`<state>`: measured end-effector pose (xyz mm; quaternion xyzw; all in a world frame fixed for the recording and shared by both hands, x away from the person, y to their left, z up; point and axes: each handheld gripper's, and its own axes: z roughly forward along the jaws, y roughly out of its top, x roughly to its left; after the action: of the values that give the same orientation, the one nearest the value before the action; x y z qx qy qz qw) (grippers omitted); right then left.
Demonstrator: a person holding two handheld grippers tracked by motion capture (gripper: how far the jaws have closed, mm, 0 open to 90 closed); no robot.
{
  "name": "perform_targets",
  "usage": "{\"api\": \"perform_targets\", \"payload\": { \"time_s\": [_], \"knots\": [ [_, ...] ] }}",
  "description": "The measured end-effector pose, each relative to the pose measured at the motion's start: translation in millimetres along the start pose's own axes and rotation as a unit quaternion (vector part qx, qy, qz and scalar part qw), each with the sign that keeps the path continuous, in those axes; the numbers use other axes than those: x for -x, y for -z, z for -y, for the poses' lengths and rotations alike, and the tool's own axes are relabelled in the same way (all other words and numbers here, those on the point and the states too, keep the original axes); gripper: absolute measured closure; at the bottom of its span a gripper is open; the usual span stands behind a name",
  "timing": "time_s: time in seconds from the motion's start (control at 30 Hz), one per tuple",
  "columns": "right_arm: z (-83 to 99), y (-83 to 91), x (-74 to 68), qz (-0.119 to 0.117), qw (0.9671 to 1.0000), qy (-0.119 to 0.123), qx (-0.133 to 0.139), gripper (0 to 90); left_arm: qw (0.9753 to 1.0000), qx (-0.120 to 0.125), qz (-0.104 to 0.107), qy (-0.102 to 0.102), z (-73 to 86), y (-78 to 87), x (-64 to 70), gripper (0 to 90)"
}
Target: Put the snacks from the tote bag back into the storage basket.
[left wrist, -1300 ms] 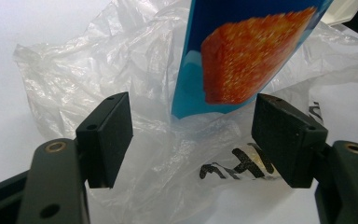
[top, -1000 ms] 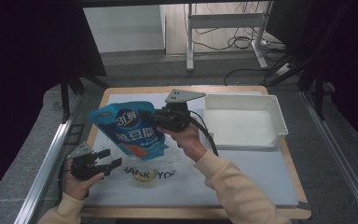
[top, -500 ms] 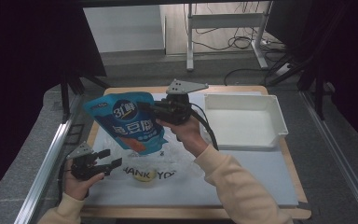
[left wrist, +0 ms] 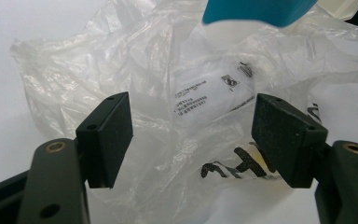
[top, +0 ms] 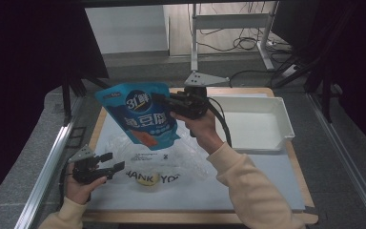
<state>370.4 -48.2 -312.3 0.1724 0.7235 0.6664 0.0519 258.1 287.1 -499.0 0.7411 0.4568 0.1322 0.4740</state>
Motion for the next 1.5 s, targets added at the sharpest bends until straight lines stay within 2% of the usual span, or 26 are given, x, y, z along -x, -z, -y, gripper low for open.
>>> {"api": "perform_targets", "payload": {
  "time_s": [0.47,0.97,1.5],
  "knots": [
    [-22.4,45.9,12.9,0.029,0.9986,0.005,0.045,89.1,1.0,0.001,-0.001,0.001,-0.4,0.3,-0.4,29.4],
    [-28.4,85.5,30.0,0.072,0.9959,0.008,0.054,89.2,1.0,0.001,-0.002,0.001,-1.0,0.9,-0.2,29.4],
    [-28.8,110.5,43.8,0.097,0.9935,0.009,0.059,89.2,1.0,0.002,-0.002,0.002,-1.0,0.8,-0.1,29.3]
  ]
}}
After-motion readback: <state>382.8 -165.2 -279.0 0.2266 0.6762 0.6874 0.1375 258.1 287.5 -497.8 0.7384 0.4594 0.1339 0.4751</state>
